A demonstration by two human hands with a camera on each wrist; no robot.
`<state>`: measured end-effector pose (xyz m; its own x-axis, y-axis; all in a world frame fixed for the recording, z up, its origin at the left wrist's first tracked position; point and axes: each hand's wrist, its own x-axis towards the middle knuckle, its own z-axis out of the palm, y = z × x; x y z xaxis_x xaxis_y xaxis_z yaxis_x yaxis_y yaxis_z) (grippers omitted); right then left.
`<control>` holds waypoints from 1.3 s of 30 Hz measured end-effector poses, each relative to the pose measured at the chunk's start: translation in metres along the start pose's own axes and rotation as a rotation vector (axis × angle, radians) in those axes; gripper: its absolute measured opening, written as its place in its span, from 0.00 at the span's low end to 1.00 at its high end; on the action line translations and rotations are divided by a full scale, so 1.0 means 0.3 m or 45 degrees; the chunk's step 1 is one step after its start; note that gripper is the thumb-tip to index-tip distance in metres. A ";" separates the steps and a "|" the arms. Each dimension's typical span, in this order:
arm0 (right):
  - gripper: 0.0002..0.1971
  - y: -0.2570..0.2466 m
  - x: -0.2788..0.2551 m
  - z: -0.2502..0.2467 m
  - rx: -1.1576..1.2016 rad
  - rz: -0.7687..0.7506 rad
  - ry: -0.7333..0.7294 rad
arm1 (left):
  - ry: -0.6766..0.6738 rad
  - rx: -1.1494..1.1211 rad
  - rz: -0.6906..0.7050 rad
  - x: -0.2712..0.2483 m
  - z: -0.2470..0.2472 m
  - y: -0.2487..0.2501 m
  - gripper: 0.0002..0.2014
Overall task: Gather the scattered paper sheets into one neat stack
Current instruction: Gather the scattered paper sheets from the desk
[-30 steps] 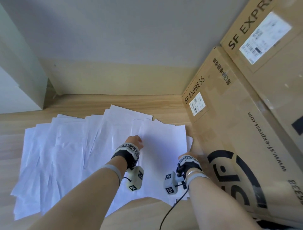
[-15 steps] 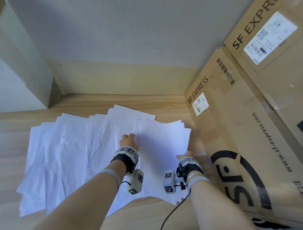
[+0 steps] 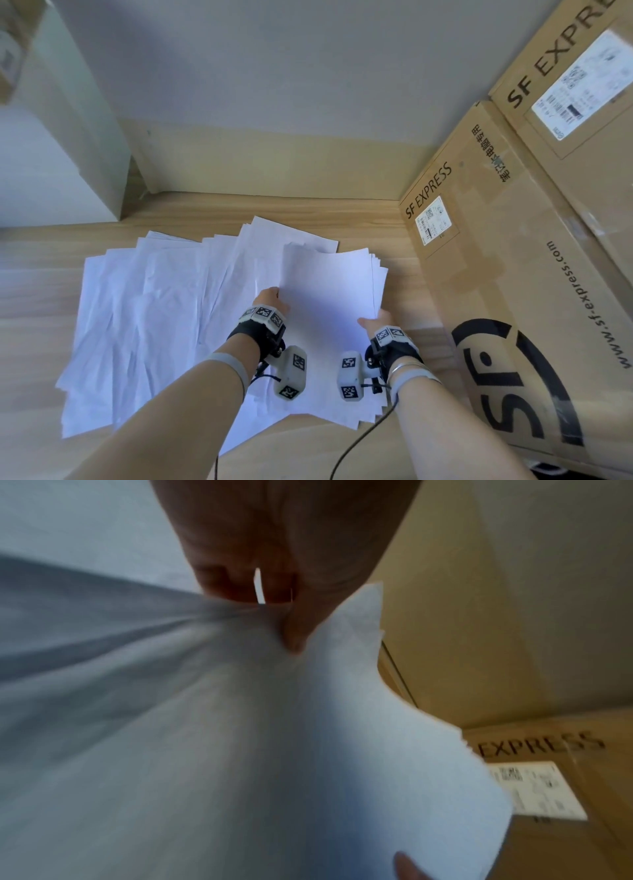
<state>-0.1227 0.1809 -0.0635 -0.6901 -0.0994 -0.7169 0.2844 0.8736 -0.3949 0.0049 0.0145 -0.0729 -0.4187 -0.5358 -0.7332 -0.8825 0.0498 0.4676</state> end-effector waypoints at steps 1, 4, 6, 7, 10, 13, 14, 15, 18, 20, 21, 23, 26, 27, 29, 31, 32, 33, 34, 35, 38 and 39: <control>0.27 -0.005 -0.009 0.002 0.001 -0.002 0.011 | 0.094 0.070 -0.011 -0.005 0.003 -0.007 0.17; 0.23 -0.018 -0.018 0.021 -0.005 -0.054 0.033 | 0.275 0.061 -0.055 -0.031 0.004 -0.023 0.17; 0.25 -0.028 -0.019 0.038 -0.038 -0.066 0.012 | 0.213 -0.012 -0.056 -0.043 -0.008 -0.024 0.17; 0.27 -0.034 -0.026 0.042 -0.053 -0.057 -0.007 | 0.181 -0.062 -0.048 -0.040 -0.013 -0.022 0.18; 0.36 -0.030 -0.030 0.053 -0.014 -0.061 -0.076 | 0.168 -0.319 0.012 -0.045 -0.020 -0.019 0.28; 0.38 -0.023 -0.050 0.064 0.049 -0.101 -0.083 | 0.118 -0.592 -0.005 -0.052 -0.029 -0.033 0.40; 0.33 -0.018 -0.043 0.064 0.101 -0.143 -0.053 | 0.096 -0.559 0.021 -0.061 -0.039 -0.031 0.38; 0.28 -0.020 -0.043 0.062 0.176 -0.192 0.000 | 0.106 -0.509 0.057 -0.063 -0.051 -0.028 0.33; 0.19 -0.054 -0.059 0.039 0.427 -0.328 0.151 | 0.191 -0.597 0.207 -0.080 -0.104 -0.002 0.14; 0.18 -0.105 -0.079 0.011 0.562 -0.433 0.187 | 0.237 -0.721 0.354 -0.111 -0.152 0.033 0.11; 0.18 -0.133 -0.090 -0.003 0.627 -0.484 0.192 | 0.259 -0.785 0.428 -0.124 -0.175 0.051 0.13; 0.19 -0.191 -0.130 -0.030 0.773 -0.580 0.193 | 0.312 -0.950 0.541 -0.154 -0.215 0.082 0.20; 0.18 -0.254 -0.187 -0.050 0.982 -0.696 0.190 | 0.398 -1.134 0.662 -0.200 -0.267 0.099 0.24; 0.17 -0.265 -0.198 -0.047 1.041 -0.720 0.183 | 0.404 -1.167 0.710 -0.209 -0.281 0.096 0.24; 0.16 -0.268 -0.212 -0.032 1.090 -0.765 0.131 | 0.404 -1.192 0.776 -0.223 -0.300 0.075 0.25; 0.17 -0.248 -0.214 -0.003 0.978 -0.764 0.079 | 0.388 -1.144 0.765 -0.228 -0.299 0.034 0.30; 0.17 -0.233 -0.215 0.012 0.876 -0.724 0.066 | 0.359 -1.081 0.733 -0.224 -0.290 0.010 0.31; 0.18 -0.217 -0.213 0.033 0.762 -0.665 0.056 | 0.324 -0.999 0.682 -0.212 -0.277 -0.017 0.32; 0.19 -0.201 -0.208 0.054 0.644 -0.606 0.041 | 0.293 -0.893 0.627 -0.201 -0.261 -0.041 0.31; 0.20 -0.187 -0.198 0.072 0.550 -0.562 0.031 | 0.291 -0.785 0.573 -0.187 -0.246 -0.060 0.28; 0.17 -0.189 -0.187 0.091 0.498 -0.529 0.035 | 0.408 -0.697 0.458 -0.163 -0.231 -0.089 0.18; 0.16 -0.200 -0.186 0.091 0.509 -0.541 0.024 | 0.423 -0.745 0.453 -0.156 -0.238 -0.093 0.17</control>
<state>-0.0830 0.1210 -0.0157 -0.8094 -0.3900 -0.4390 0.2066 0.5107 -0.8346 0.0645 -0.0219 -0.0164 -0.4884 -0.8014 -0.3454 -0.4104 -0.1384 0.9014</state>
